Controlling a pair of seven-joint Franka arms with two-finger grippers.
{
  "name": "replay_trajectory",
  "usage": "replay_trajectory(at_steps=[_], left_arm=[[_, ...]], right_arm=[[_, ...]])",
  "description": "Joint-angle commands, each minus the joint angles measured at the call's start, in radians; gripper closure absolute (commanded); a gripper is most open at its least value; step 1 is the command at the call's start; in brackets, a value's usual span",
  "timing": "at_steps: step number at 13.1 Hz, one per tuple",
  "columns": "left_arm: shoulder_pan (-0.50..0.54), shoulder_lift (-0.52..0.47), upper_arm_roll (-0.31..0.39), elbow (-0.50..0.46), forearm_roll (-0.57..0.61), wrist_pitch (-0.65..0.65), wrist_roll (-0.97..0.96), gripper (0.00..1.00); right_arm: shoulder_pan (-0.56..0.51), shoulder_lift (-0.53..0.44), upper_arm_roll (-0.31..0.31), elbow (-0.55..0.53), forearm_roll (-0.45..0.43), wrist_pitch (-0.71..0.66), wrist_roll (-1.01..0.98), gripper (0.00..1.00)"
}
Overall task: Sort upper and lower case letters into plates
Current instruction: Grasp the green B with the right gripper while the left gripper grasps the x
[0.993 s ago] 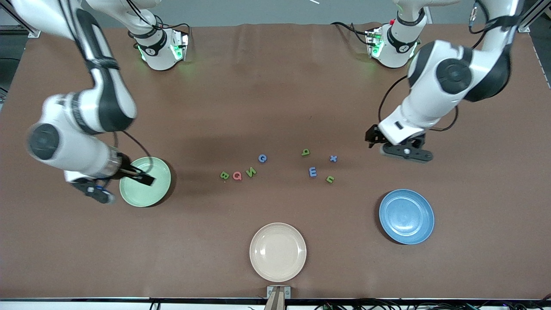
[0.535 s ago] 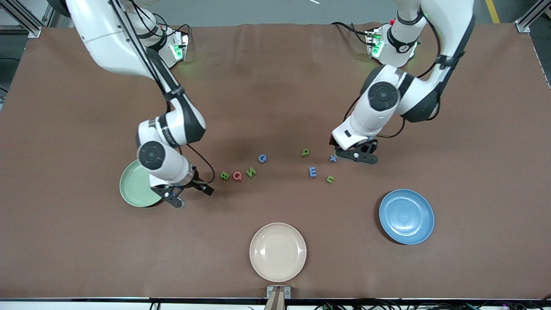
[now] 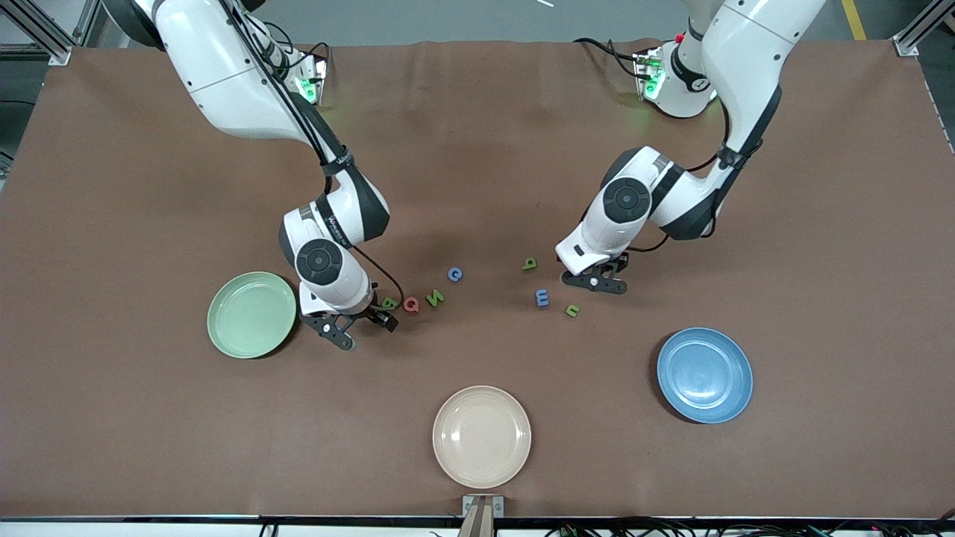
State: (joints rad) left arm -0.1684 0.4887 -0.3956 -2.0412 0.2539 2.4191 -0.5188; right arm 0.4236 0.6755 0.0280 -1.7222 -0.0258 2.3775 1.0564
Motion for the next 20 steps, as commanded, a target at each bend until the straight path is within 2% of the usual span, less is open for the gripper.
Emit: replay_trajectory(at_steps=[1,6,8,12,13,14,15,17,18,20], left_arm=[[-0.008,0.031,0.0,0.015,0.091,0.006,-0.07,0.33],[-0.01,0.099,0.0,0.016,0.149,0.092,-0.144,0.38],[-0.007,0.108,0.001,0.016,0.168,0.109,-0.144,0.44],[0.013,0.096,0.001,0.016,0.169,0.106,-0.144,0.9],[0.013,0.088,0.006,0.019,0.168,0.106,-0.144,0.96],[0.018,0.076,0.01,0.035,0.168,0.1,-0.141,0.98],[0.039,0.062,0.011,0.048,0.169,0.089,-0.136,0.99],[0.088,0.027,0.011,0.076,0.169,0.078,-0.126,0.99],[0.119,0.018,0.011,0.097,0.169,0.077,-0.107,0.99],[0.193,0.018,0.011,0.142,0.169,0.075,-0.034,0.98]], right_arm=[[0.018,0.01,-0.008,0.004,-0.026,0.009,0.034,0.08],[0.053,0.007,-0.01,-0.019,-0.028,0.014,0.042,0.12],[0.058,0.004,-0.01,-0.051,-0.028,0.046,0.042,0.14],[0.058,0.002,-0.01,-0.065,-0.028,0.062,0.042,0.18],[0.058,0.001,-0.008,-0.065,-0.028,0.058,0.042,0.24],[0.057,0.001,-0.008,-0.066,-0.026,0.057,0.042,0.36],[0.057,0.001,-0.007,-0.066,-0.025,0.055,0.043,0.52],[0.057,-0.005,-0.007,-0.077,-0.025,0.052,0.044,0.91],[0.057,-0.014,-0.007,-0.079,-0.025,0.046,0.042,0.99],[0.04,-0.033,-0.007,-0.077,-0.025,0.023,0.016,1.0]])
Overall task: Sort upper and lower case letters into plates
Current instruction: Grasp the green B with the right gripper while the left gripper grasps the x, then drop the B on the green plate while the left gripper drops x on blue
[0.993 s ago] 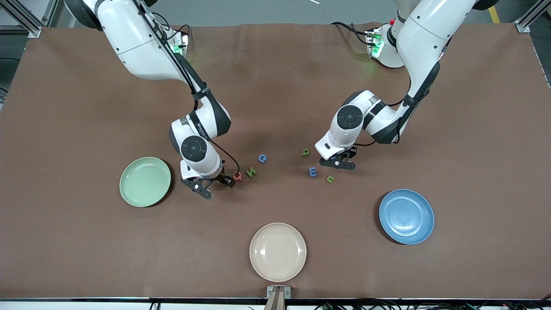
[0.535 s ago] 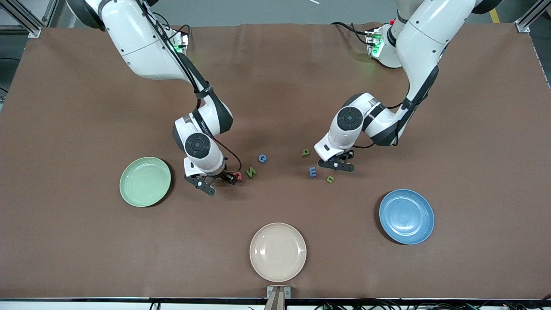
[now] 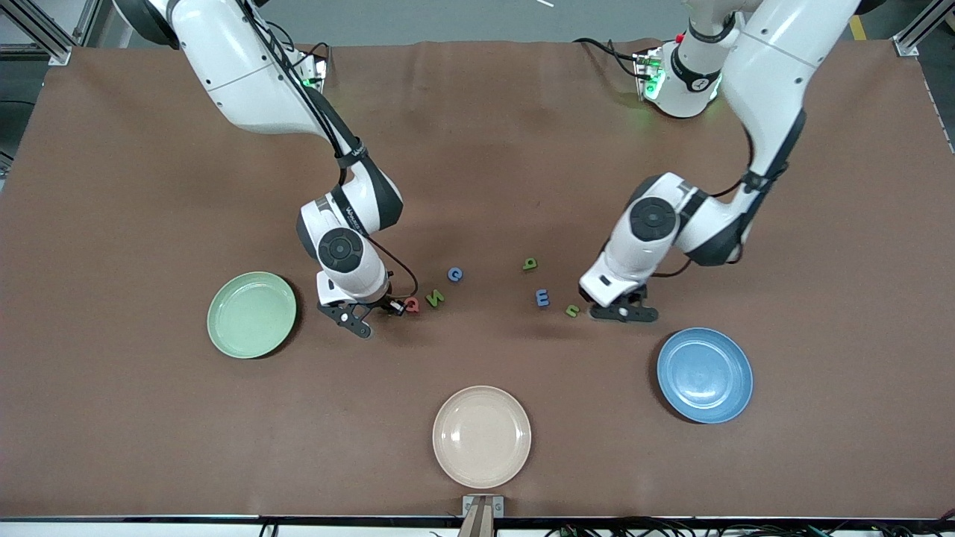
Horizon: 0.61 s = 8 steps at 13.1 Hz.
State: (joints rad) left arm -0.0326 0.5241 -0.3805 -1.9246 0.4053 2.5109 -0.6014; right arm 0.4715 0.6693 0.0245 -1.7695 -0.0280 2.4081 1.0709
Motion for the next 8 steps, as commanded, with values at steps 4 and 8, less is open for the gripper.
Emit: replay_trajectory(at_steps=[4,8], left_arm=[[0.216,0.01,-0.003,0.081,0.018,-0.015,0.291,0.97],[0.298,0.079,-0.003,0.113,0.018,-0.007,0.399,0.75]], right_arm=[[-0.167,-0.138,0.0,-0.03,-0.015,-0.124,-0.288,1.0],[-0.382,-0.18,0.002,-0.08,-0.009,-0.141,-0.69,1.0]])
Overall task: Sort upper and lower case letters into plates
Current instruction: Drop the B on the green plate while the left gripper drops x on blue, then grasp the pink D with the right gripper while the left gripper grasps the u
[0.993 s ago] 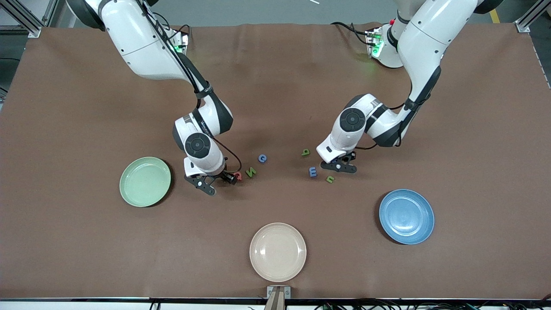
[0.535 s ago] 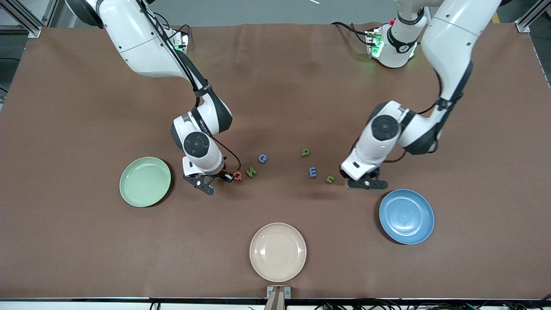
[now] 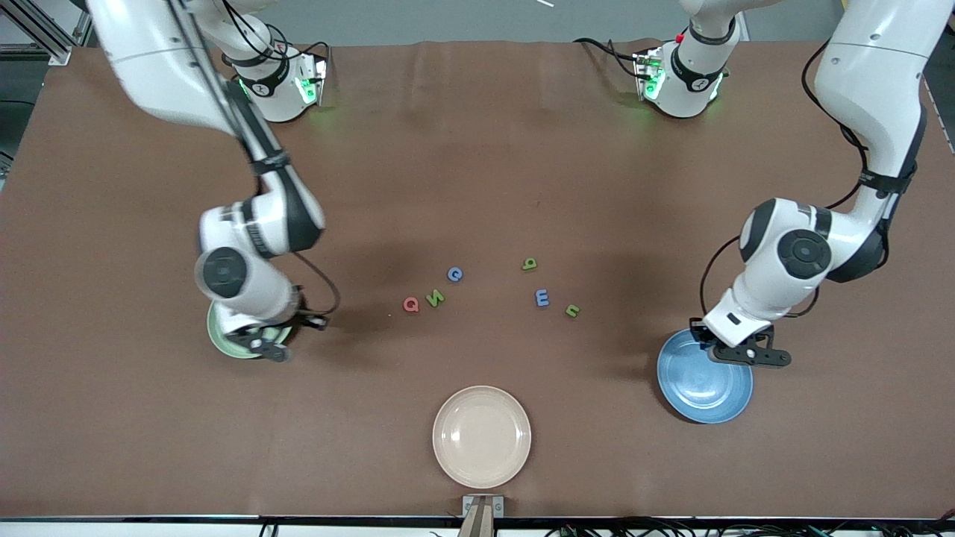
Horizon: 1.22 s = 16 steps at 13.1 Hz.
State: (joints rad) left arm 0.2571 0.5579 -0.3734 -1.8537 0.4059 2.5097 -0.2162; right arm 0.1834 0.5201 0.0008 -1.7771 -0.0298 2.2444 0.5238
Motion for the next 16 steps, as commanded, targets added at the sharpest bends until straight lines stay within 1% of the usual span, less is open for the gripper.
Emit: replay_trajectory(at_steps=[1,2,4,5,6,7,8,9,10,11,12,14,15,16], left_arm=[[0.01,0.056,-0.009,0.056,0.017,-0.006,0.014,0.33],[0.011,0.056,-0.009,0.056,0.017,-0.005,0.009,0.01],[0.025,0.048,-0.012,0.054,0.017,-0.006,0.009,0.0],[0.019,0.04,-0.018,0.053,0.016,-0.006,-0.006,0.0],[0.011,0.027,-0.021,0.051,0.007,-0.011,-0.008,0.0],[0.007,0.016,-0.036,0.048,0.004,-0.014,-0.021,0.0],[0.005,0.014,-0.062,0.044,0.004,-0.015,-0.072,0.0],[-0.004,0.014,-0.088,0.038,0.004,-0.015,-0.139,0.0],[-0.033,0.019,-0.097,0.036,0.004,-0.015,-0.205,0.0],[-0.085,0.023,-0.097,0.036,0.002,-0.015,-0.282,0.0],[-0.134,0.025,-0.097,0.036,0.002,-0.015,-0.361,0.0],[-0.208,0.048,-0.097,0.037,0.004,-0.015,-0.466,0.0],[-0.234,0.054,-0.097,0.037,0.004,-0.015,-0.539,0.0],[-0.266,0.068,-0.096,0.036,0.002,-0.015,-0.655,0.01]], right_arm=[[-0.135,-0.032,0.027,-0.108,-0.006,0.05,-0.216,1.0],[-0.16,-0.038,0.027,-0.163,-0.005,0.11,-0.255,1.0],[-0.167,-0.035,0.027,-0.263,-0.005,0.242,-0.265,1.0],[-0.168,-0.034,0.027,-0.283,-0.005,0.265,-0.265,0.96],[-0.17,-0.034,0.025,-0.28,-0.005,0.261,-0.269,0.59],[-0.168,-0.034,0.025,-0.277,-0.005,0.25,-0.274,0.01],[-0.168,-0.038,0.025,-0.257,-0.005,0.215,-0.275,0.0],[-0.162,-0.04,0.027,-0.21,-0.005,0.148,-0.266,0.0],[-0.153,-0.042,0.028,-0.155,-0.004,0.057,-0.251,0.0],[-0.133,-0.038,0.03,-0.087,0.005,-0.021,-0.216,0.0],[-0.099,-0.038,0.03,-0.052,0.016,-0.052,-0.165,0.0],[-0.009,-0.034,0.028,-0.035,0.059,-0.037,-0.024,0.0],[0.039,-0.028,0.028,-0.019,0.074,-0.014,0.045,0.0],[0.089,0.003,0.027,-0.016,0.079,0.039,0.153,0.0]])
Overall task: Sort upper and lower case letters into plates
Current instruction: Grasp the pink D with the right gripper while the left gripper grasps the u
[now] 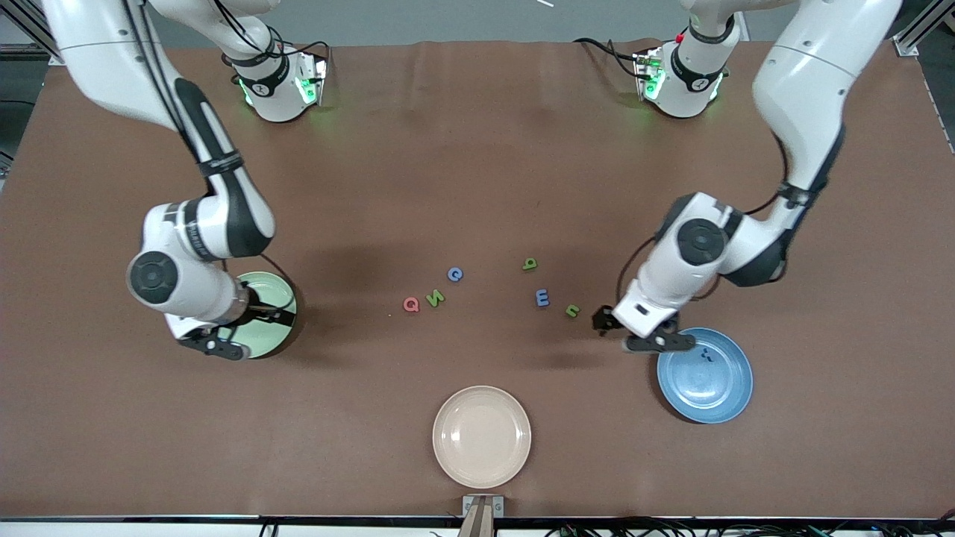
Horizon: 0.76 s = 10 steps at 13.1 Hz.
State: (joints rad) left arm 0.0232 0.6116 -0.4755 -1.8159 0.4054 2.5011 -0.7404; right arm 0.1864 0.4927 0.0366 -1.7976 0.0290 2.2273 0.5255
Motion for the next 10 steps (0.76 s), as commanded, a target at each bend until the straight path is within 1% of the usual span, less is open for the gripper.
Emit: replay_trajectory(at_steps=[1,2,4,5,6,10], left_arm=[[-0.055,0.019,0.008,-0.006,0.007,-0.007,-0.252,0.02],[-0.069,0.029,0.011,-0.011,0.016,-0.007,-0.354,0.03],[-0.072,0.039,0.012,-0.023,0.016,-0.007,-0.442,0.07],[-0.072,0.046,0.014,-0.025,0.016,-0.007,-0.482,0.1],[-0.071,0.057,0.014,-0.023,0.015,-0.007,-0.537,0.11],[-0.077,0.082,0.014,-0.019,0.015,-0.007,-0.691,0.19]], right_arm=[[0.129,0.059,-0.009,0.009,0.02,0.11,0.248,0.0],[0.165,0.096,-0.009,0.02,0.02,0.155,0.328,0.0],[0.234,0.156,-0.009,0.05,0.009,0.212,0.469,0.0],[0.264,0.183,-0.011,0.078,0.003,0.216,0.541,0.0],[0.286,0.202,-0.011,0.099,0.0,0.215,0.577,0.0],[0.34,0.227,-0.018,0.107,-0.001,0.222,0.634,0.0]])
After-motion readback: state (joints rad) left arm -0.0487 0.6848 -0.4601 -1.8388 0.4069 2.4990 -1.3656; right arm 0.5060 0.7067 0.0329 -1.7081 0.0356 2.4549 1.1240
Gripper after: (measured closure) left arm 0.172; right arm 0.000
